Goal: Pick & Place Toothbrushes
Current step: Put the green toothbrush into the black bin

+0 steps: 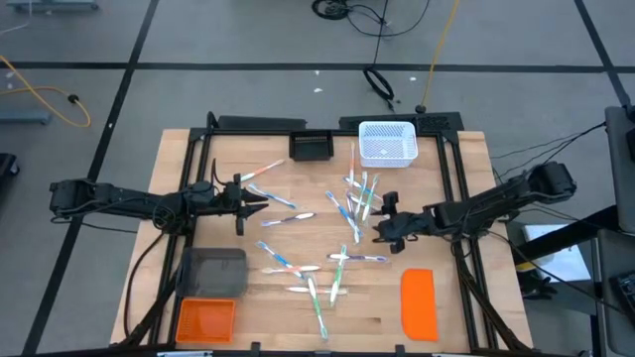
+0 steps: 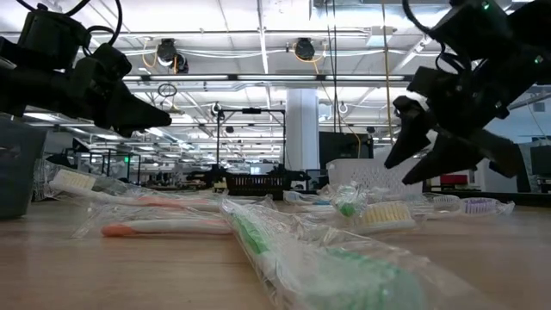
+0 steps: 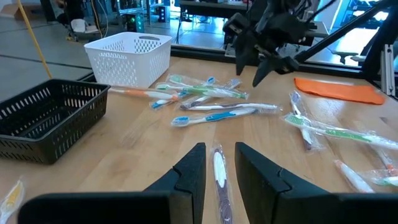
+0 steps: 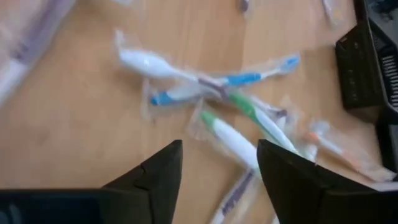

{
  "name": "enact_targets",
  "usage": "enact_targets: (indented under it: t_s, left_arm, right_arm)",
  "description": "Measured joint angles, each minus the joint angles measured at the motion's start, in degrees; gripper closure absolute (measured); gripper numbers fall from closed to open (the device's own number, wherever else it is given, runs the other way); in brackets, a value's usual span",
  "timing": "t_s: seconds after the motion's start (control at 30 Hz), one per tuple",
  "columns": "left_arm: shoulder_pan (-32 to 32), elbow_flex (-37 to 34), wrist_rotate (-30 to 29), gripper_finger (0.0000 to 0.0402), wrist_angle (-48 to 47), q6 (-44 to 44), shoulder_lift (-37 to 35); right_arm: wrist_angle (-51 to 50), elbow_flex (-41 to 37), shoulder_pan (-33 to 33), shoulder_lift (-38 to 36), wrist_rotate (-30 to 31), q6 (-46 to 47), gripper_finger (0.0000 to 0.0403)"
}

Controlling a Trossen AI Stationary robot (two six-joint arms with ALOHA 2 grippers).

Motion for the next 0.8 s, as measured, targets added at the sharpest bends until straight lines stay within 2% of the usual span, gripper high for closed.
enact_targets:
  t_s: [0.07, 0.43, 0.57, 0.8]
  left_arm:
    - [0.0, 0.0, 0.0, 0.0316, 0.0, 0.0, 0.0]
    - [0.0, 0.0, 0.0, 0.0316, 0.0, 0.2, 0.0]
    - [0.0, 0.0, 0.0, 0.0316, 0.0, 0.2, 0.0]
    - [0.0, 0.0, 0.0, 0.0316, 0.0, 0.3, 0.0]
  right_arm:
    - [0.6, 0.0, 0.0, 1.3, 2.3, -1.0, 0.0189]
    - [9.8, 0.1, -0.1, 9.4, 2.6, -7.8, 0.0194]
    - [10.8, 0.1, -0.1, 12.3, 5.8, -9.0, 0.0194]
    - [19.2, 0.1, -0.2, 15.3, 6.9, -12.3, 0.0195]
